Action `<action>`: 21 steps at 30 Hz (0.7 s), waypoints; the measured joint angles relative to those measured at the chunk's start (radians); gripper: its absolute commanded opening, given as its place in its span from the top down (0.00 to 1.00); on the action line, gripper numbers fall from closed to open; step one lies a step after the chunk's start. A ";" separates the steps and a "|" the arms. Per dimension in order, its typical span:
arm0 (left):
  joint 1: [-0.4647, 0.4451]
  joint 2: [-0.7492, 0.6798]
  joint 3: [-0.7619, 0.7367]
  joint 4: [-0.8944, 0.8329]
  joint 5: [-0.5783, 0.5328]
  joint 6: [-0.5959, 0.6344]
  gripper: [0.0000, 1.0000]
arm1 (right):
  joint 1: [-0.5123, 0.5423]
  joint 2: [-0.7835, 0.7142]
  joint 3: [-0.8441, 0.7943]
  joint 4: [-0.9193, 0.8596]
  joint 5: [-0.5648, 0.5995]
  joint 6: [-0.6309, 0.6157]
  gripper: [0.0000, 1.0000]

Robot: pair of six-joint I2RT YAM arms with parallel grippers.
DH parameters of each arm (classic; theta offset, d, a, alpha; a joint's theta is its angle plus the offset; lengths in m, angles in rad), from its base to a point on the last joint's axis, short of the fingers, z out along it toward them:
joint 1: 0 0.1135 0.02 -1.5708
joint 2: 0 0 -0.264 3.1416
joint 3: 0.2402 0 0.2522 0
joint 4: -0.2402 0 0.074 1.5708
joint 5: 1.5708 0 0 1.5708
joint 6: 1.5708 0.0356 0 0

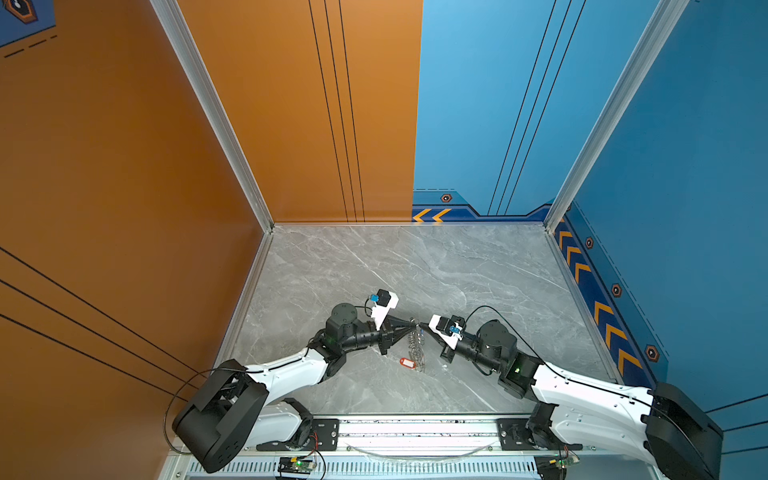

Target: Put the keys on the keyring

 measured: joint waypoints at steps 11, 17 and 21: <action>0.000 0.000 0.000 0.011 -0.008 0.001 1.00 | -0.003 -0.029 -0.017 -0.003 -0.037 0.021 1.00; 0.000 0.000 -0.001 0.025 -0.015 0.003 1.00 | -0.005 -0.047 -0.026 -0.014 -0.049 0.029 1.00; 0.000 0.000 -0.001 0.031 -0.018 0.003 1.00 | -0.005 -0.068 -0.026 -0.018 -0.030 0.027 1.00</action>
